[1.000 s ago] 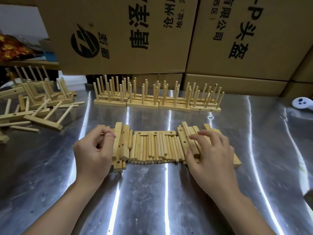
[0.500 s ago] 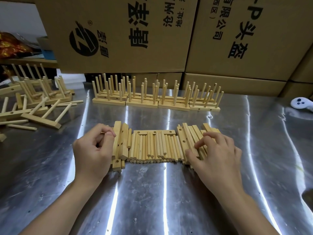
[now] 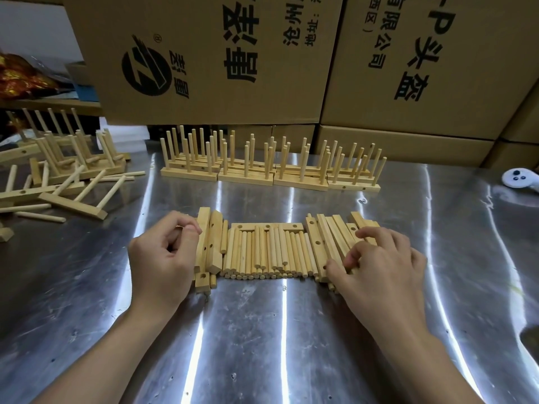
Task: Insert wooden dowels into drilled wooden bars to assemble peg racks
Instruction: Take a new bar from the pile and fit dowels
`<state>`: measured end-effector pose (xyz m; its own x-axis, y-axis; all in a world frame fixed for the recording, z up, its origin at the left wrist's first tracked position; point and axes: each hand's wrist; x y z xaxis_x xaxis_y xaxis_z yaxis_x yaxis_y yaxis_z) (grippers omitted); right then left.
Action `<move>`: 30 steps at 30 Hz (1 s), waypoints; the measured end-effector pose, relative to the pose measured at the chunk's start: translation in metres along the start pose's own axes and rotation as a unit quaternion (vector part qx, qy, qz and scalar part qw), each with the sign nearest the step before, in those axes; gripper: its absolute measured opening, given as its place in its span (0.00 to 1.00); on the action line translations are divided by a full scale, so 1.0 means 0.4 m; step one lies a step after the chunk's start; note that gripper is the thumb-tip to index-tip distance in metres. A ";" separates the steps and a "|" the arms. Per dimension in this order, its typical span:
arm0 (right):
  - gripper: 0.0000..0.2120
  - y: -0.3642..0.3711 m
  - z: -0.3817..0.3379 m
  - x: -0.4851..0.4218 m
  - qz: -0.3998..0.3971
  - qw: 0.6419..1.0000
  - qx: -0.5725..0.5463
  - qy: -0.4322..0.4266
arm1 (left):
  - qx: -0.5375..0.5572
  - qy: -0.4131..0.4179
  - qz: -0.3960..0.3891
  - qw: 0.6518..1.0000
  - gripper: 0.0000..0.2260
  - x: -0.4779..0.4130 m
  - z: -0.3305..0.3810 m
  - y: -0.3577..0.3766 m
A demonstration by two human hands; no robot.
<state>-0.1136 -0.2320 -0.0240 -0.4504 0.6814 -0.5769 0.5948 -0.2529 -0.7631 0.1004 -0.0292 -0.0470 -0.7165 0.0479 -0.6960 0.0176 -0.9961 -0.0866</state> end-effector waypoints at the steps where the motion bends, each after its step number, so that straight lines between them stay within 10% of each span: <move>1: 0.13 0.000 0.000 -0.002 0.006 1.000 -0.006 0.002 | -0.001 0.001 0.000 1.000 0.10 0.000 0.000 0.000; 9: 0.11 -0.034 0.015 -0.021 0.087 0.980 -0.175 0.031 | 0.001 -0.013 0.003 1.000 0.10 -0.002 0.003 0.000; 14: 0.16 -0.062 0.012 -0.033 -0.105 0.929 -0.353 0.040 | -0.001 -0.028 0.010 1.000 0.10 -0.001 0.013 0.004; 19: 0.17 -0.051 0.004 -0.016 -0.280 0.915 -0.282 -0.063 | -0.006 -0.030 0.010 0.999 0.10 -0.003 0.019 0.003; 30: 0.13 -0.028 -0.012 0.009 -0.238 0.945 -0.171 -0.147 | -0.001 -0.003 -0.015 1.000 0.09 0.006 0.020 0.006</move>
<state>-0.1186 -0.2233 -0.0163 -0.8562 0.4298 -0.2866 0.4366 0.3054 -0.8462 0.0931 -0.0321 -0.0431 -0.7204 0.0766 -0.6894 -0.0015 -0.9940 -0.1089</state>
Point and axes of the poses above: each hand's wrist, its own x-axis away from the middle knuckle, its own y-axis out of the palm, z = x × y, and after that the axes turned 12 degrees about z, right-handed
